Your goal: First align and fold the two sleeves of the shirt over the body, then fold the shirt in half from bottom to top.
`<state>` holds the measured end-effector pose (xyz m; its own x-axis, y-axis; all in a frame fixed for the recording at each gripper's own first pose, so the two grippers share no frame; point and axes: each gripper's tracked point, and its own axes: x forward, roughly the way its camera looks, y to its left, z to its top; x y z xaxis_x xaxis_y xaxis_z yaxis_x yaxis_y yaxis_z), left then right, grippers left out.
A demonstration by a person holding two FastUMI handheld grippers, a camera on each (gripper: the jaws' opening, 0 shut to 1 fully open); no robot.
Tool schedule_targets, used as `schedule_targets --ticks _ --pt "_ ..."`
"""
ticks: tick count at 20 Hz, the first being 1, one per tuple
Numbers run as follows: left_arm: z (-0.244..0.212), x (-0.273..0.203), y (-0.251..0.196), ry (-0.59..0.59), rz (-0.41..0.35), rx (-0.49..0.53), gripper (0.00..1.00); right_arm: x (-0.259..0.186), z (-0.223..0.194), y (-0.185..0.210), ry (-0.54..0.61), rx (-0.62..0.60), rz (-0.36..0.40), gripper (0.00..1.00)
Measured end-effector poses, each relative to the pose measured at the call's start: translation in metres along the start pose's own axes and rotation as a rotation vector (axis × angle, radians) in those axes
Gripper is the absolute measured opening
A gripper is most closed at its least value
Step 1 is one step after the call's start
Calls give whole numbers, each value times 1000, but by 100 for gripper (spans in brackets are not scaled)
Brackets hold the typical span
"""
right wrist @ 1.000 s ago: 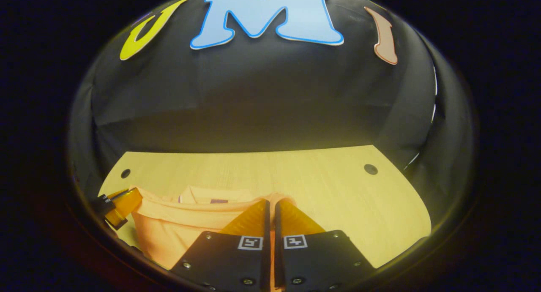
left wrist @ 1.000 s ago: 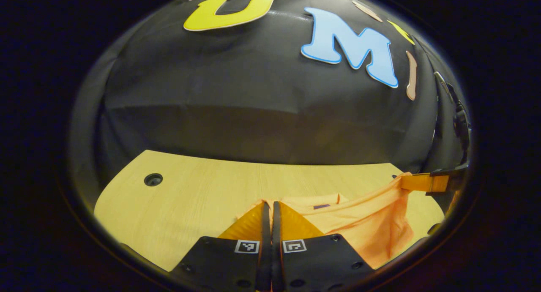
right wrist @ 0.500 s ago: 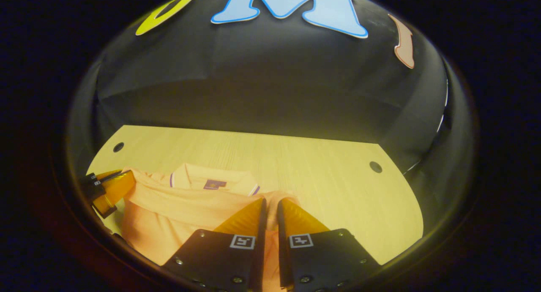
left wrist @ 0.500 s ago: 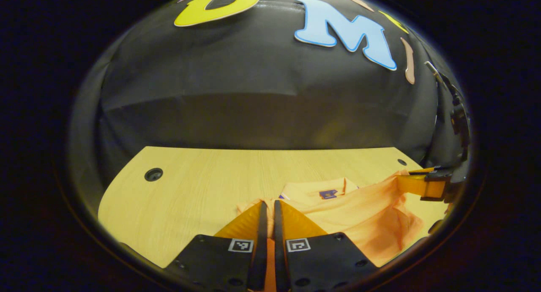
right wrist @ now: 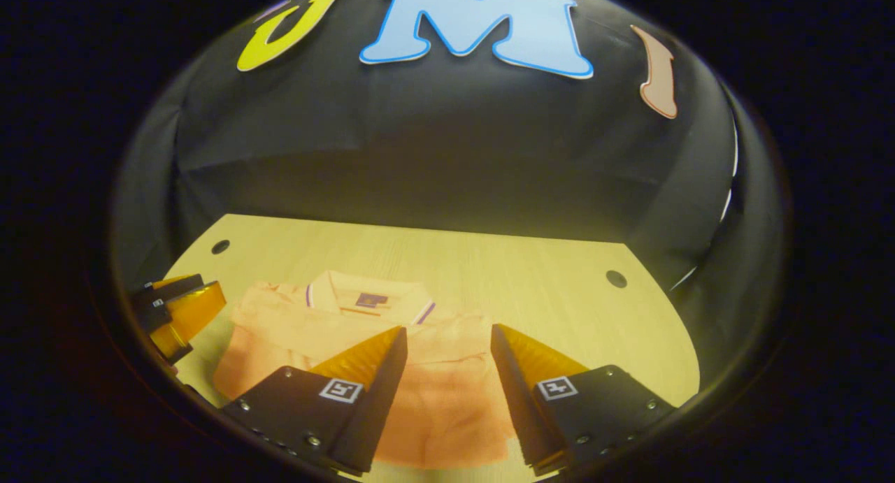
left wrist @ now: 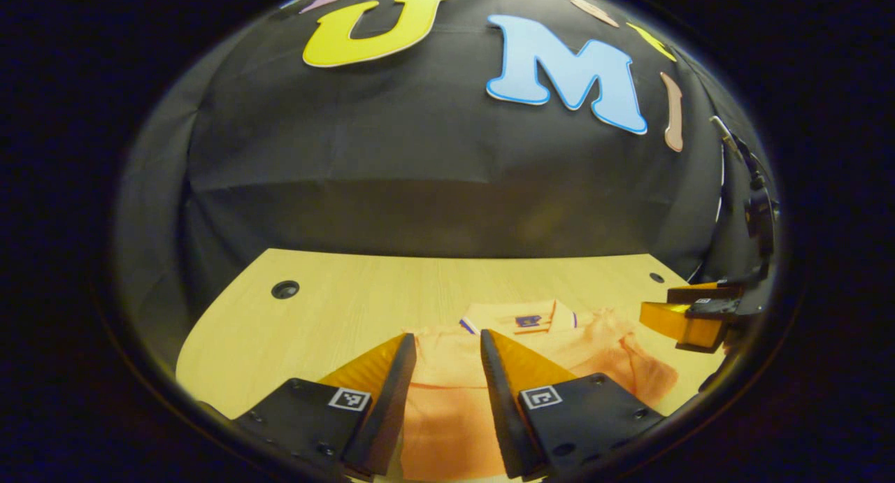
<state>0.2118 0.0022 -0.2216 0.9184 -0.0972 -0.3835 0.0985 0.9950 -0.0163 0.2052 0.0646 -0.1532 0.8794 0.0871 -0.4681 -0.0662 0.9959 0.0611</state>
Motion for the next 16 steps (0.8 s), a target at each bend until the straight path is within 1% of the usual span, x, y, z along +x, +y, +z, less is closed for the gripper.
schedule_targets --ticks 1,2,3,4,5,6,7,8,9,14,16 --pt "3 -11 -5 -6 -2 -3 64 -11 1 -3 -13 5 2 79" --pt "4 -21 -11 -13 -5 -10 77 -21 0 -6 -28 13 6 79" --pt "6 -33 -16 -26 -1 -17 69 -31 -1 -10 -39 19 8 92" --pt "10 -44 -23 -42 1 -21 69 -41 -4 -15 -47 21 8 97" --pt "13 -55 -29 -56 5 -22 80 -51 -6 -19 -57 17 8 98" --pt "14 -65 -37 -67 1 -24 72 -61 -7 -23 -68 11 7 98" --pt "18 -76 -43 -80 1 -27 72 -71 -6 -27 -86 3 10 98" --pt "20 -85 -50 -90 -1 -29 74 -80 -7 -32 -102 -11 6 98" --pt "23 -94 -56 -106 2 -29 81 -90 -8 -37 -115 -24 4 98" --pt "29 -135 -84 -158 17 -23 80 -146 0 -46 -215 -90 31 98" --pt "27 -151 -90 -179 43 -31 81 -169 2 -48 -258 -122 45 98"
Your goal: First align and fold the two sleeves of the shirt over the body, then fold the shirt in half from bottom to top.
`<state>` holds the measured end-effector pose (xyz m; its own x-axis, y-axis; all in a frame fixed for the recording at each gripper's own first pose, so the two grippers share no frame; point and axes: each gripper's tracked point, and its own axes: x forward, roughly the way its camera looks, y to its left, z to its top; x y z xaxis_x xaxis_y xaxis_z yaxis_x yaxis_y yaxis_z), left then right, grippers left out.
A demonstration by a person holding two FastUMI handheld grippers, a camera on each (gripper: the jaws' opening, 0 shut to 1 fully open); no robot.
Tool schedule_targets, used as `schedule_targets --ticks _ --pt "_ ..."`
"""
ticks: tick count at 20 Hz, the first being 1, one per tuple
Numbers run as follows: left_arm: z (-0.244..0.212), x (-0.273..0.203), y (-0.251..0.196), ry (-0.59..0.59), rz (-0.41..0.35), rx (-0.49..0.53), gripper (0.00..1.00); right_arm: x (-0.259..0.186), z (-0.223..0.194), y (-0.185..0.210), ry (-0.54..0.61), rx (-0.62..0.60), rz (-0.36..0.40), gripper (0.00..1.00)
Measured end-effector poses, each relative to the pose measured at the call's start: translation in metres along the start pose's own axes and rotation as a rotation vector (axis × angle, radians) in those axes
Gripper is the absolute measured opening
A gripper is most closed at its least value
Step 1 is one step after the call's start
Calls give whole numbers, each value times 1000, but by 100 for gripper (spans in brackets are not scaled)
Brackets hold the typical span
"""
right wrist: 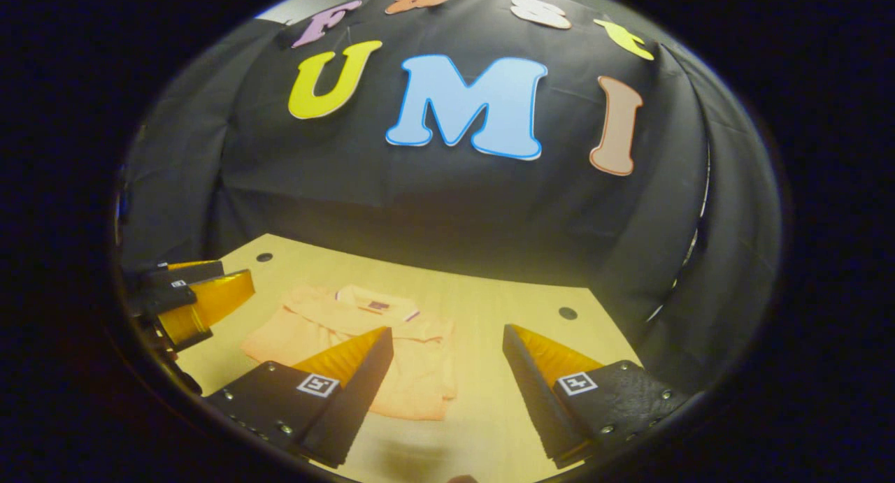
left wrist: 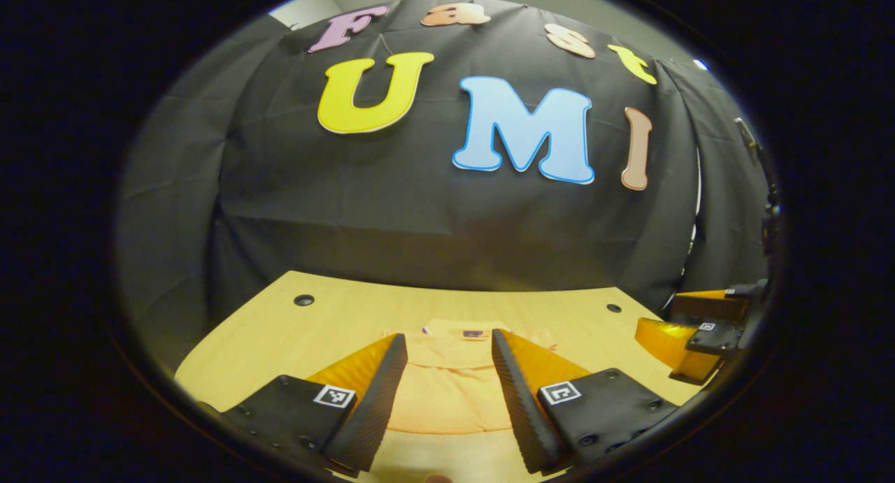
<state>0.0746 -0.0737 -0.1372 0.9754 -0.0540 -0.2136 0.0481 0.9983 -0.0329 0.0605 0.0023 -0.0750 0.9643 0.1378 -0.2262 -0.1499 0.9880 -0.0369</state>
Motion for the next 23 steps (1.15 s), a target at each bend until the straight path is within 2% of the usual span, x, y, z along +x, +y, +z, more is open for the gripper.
schedule_targets --ticks 5,9,10,13,15,16,19,22,23 --pt "6 -44 -11 -48 36 -15 82 -48 10 4 -77 -20 69 98" --pt "15 -74 -14 -80 44 31 94 -73 14 2 -114 -29 66 98" --pt "18 -77 -12 -89 45 45 96 -77 16 2 -126 -26 62 98" --pt "28 -89 -4 -107 41 65 89 -91 26 7 -156 -3 35 98" --pt "34 -95 2 -119 32 66 96 -99 29 13 -164 6 26 98" --pt "39 -98 4 -131 25 67 89 -101 30 16 -169 3 23 98" --pt "46 -107 11 -151 10 90 89 -110 28 21 -164 14 -16 98" --pt "53 -113 10 -173 -35 101 96 -119 22 28 -150 23 -42 98" --pt "55 -113 10 -182 -44 102 92 -123 23 28 -153 15 -52 98"
